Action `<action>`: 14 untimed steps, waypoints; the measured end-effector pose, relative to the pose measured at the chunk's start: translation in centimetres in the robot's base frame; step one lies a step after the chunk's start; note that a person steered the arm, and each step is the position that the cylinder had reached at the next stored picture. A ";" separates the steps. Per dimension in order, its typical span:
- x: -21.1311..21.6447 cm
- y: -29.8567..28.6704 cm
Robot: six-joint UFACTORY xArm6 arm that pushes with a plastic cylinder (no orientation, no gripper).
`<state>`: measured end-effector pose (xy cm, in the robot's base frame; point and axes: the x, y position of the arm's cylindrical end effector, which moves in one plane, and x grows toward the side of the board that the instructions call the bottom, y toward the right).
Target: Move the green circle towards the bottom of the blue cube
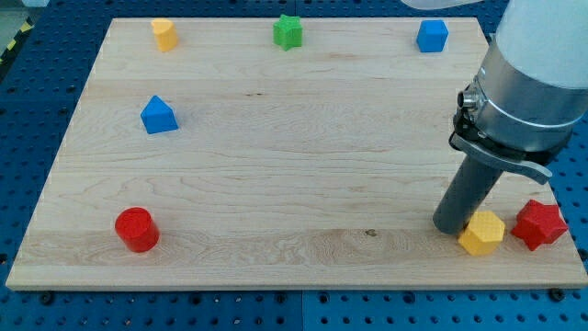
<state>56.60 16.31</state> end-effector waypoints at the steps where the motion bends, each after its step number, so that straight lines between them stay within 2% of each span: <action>1: 0.5 0.0; 4: 0.4 1.8; 8: -7.3 0.2; 11: -9.0 9.9; 13: -14.5 11.1; 14: -16.1 8.8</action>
